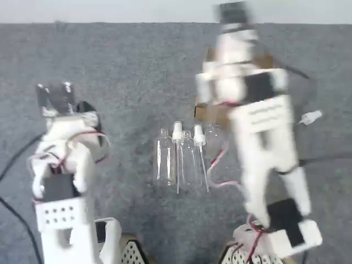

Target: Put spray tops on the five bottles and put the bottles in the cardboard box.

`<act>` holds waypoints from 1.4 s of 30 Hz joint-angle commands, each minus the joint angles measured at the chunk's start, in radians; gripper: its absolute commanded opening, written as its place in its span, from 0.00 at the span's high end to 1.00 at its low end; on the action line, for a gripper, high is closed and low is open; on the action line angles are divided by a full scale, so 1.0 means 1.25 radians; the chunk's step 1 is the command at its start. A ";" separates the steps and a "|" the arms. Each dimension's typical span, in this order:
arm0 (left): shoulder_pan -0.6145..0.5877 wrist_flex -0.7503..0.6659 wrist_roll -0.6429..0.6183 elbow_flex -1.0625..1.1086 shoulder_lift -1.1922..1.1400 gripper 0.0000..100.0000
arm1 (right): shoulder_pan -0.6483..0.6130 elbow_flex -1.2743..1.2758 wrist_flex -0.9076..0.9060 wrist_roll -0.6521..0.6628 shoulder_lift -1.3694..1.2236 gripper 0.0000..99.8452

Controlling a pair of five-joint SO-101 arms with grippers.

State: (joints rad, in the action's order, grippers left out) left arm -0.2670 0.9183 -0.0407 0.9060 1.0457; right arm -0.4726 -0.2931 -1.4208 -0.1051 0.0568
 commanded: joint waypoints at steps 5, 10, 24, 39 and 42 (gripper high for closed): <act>-0.136 0.007 0.095 -0.100 -0.119 0.99 | -0.215 -0.038 0.202 -0.155 -0.212 0.99; -0.174 0.004 0.113 -0.099 -0.163 0.99 | -0.249 -0.038 0.285 -0.254 -0.343 0.99; -0.184 0.009 0.164 -0.057 -0.169 0.99 | -0.250 -0.042 0.334 -0.276 -0.474 0.80; -0.080 0.119 0.158 -0.075 -0.169 0.89 | -0.170 -0.161 0.018 -0.275 -0.229 0.78; -0.047 0.144 0.141 -0.094 -0.177 0.89 | -0.109 -0.161 -0.052 -0.238 -0.149 0.78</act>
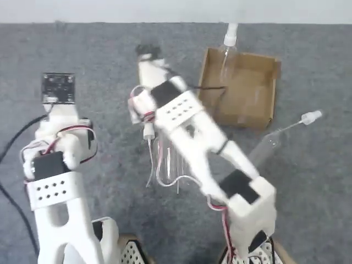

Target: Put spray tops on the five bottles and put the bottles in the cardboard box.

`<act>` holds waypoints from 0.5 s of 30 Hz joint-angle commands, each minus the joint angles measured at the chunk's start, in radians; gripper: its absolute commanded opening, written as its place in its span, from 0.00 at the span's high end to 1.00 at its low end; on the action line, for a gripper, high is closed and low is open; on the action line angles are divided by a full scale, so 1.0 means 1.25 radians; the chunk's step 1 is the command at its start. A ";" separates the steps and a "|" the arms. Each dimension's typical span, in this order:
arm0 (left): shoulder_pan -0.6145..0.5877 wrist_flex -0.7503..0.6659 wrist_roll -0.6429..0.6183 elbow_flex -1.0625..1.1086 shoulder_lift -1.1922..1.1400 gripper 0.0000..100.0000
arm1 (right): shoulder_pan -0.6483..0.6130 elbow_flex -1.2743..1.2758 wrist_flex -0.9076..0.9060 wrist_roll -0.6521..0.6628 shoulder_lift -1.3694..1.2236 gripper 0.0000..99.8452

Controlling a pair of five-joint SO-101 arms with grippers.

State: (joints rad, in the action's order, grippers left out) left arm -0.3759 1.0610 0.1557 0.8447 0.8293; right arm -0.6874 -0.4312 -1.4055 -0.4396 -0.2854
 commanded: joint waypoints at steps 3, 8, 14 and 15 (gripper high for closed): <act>0.083 0.034 -0.045 -0.048 -0.004 0.88 | 0.122 -0.050 -0.131 0.104 0.201 0.78; 0.173 0.018 -0.074 -0.058 -0.060 0.88 | 0.280 -0.047 -0.252 0.247 0.271 0.78; 0.275 -0.053 -0.113 -0.147 -0.282 0.88 | 0.587 0.010 -0.251 0.417 0.271 0.77; 0.288 -0.055 -0.118 -0.172 -0.319 0.88 | 0.634 0.039 -0.217 0.427 0.269 0.77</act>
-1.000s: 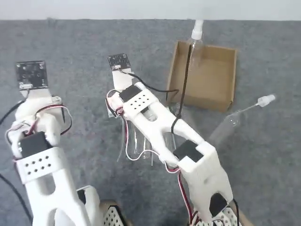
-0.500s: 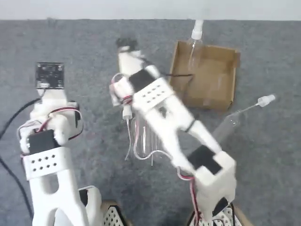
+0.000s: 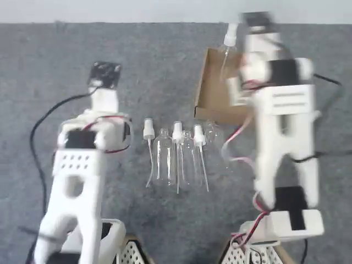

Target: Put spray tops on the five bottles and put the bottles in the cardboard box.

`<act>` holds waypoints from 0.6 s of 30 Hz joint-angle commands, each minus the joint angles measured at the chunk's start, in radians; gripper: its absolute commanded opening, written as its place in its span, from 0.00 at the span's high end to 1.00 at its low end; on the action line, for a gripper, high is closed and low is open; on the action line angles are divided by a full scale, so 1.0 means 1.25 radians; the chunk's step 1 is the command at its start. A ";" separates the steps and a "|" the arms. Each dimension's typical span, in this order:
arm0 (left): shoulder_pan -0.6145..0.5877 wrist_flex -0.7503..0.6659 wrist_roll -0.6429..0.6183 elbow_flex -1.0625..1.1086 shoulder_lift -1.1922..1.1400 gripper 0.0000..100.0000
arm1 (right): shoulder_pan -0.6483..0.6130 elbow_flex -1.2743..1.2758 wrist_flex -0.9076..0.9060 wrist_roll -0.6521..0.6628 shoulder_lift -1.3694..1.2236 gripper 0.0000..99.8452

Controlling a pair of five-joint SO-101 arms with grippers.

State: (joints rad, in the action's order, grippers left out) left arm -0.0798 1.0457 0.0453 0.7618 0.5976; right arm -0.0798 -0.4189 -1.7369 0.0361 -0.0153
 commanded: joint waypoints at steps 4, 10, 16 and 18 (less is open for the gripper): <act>0.083 -0.053 -0.065 -0.217 -0.288 0.88 | 0.262 0.178 0.209 0.085 0.034 0.77; 0.083 -0.059 -0.069 -0.353 -0.511 0.88 | 0.301 0.300 0.346 0.085 -0.044 0.77; 0.086 -0.059 -0.085 -0.433 -0.633 0.88 | 0.253 0.308 0.353 0.033 -0.110 0.77; 0.080 -0.059 -0.103 -0.444 -0.649 0.88 | 0.234 0.311 0.349 0.001 -0.115 0.77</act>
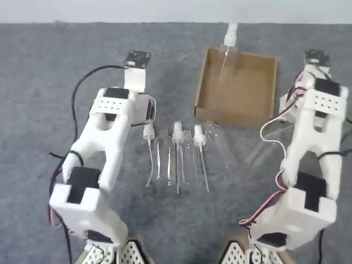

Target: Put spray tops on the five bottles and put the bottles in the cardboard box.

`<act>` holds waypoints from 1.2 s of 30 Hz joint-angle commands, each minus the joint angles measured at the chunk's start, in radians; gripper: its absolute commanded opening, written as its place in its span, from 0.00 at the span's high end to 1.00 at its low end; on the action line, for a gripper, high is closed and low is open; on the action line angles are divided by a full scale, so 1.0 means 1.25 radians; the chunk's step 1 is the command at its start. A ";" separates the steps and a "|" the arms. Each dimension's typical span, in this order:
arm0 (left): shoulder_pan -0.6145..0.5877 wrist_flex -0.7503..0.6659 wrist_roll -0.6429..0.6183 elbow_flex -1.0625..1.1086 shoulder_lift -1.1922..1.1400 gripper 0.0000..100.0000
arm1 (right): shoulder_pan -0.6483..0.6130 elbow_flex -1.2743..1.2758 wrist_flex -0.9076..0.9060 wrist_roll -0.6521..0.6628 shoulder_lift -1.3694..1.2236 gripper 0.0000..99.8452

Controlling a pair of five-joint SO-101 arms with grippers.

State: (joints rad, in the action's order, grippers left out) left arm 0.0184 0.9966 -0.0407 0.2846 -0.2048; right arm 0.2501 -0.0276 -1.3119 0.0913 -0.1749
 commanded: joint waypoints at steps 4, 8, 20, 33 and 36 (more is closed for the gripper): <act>-0.011 -0.020 -0.038 -0.063 -0.027 0.88 | -0.072 0.005 -0.046 -0.098 0.021 0.76; -0.009 -0.020 -0.039 -0.061 -0.041 0.88 | -0.101 0.068 -0.047 -0.122 0.039 0.70; -0.004 -0.007 -0.043 -0.077 -0.055 0.88 | -0.114 0.176 0.035 -0.146 0.069 0.70; 0.049 -0.028 -0.010 0.033 0.113 0.84 | -0.120 0.096 -0.039 -0.146 0.102 0.70; 0.060 -0.043 0.004 0.029 0.056 0.84 | -0.118 0.120 -0.039 -0.147 0.141 0.70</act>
State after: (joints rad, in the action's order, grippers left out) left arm 0.0752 0.9889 -0.0621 0.3337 -0.1036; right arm 0.1059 0.1488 -1.3487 -0.0806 -0.1105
